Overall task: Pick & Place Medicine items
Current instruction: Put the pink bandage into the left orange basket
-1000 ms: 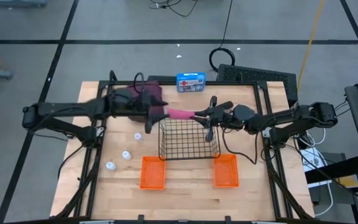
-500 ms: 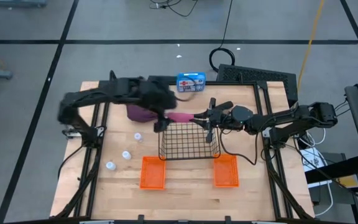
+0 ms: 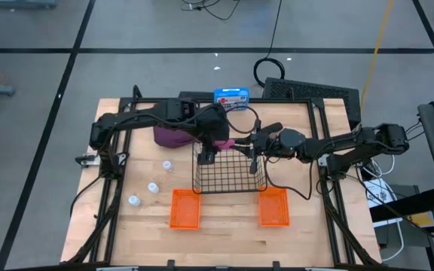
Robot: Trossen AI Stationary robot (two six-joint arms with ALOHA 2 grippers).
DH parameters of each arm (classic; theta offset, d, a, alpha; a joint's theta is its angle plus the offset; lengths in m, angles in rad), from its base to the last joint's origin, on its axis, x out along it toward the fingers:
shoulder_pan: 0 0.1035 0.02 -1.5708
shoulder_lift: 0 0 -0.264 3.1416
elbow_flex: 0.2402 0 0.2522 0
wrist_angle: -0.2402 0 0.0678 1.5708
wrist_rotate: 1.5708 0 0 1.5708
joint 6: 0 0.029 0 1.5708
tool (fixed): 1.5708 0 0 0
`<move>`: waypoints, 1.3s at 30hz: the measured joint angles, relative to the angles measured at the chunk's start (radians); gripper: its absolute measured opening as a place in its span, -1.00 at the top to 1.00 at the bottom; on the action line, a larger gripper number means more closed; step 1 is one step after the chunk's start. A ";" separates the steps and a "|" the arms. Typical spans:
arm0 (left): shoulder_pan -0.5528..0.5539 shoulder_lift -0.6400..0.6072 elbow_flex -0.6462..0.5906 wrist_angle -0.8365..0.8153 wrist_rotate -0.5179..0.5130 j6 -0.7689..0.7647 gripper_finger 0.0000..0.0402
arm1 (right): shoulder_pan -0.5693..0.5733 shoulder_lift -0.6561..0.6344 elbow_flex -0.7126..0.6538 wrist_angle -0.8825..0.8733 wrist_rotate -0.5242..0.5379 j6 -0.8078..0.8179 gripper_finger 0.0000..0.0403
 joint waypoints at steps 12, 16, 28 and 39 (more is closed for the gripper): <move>-0.048 -0.010 -0.004 -0.040 -0.143 -0.277 0.58 | -0.001 -0.073 0.001 -0.136 -0.004 0.015 0.65; -0.162 -0.096 -0.003 -0.116 -0.323 -0.478 0.59 | 0.002 -0.191 -0.003 -0.325 -0.001 0.023 0.52; -0.693 -0.192 -0.345 -0.151 -0.782 -1.714 0.60 | 0.053 -0.440 -0.001 -0.583 0.002 0.025 0.49; -0.834 -0.027 -0.530 -0.027 -0.672 -2.382 0.60 | 0.096 -0.457 -0.001 -0.594 0.004 0.047 0.54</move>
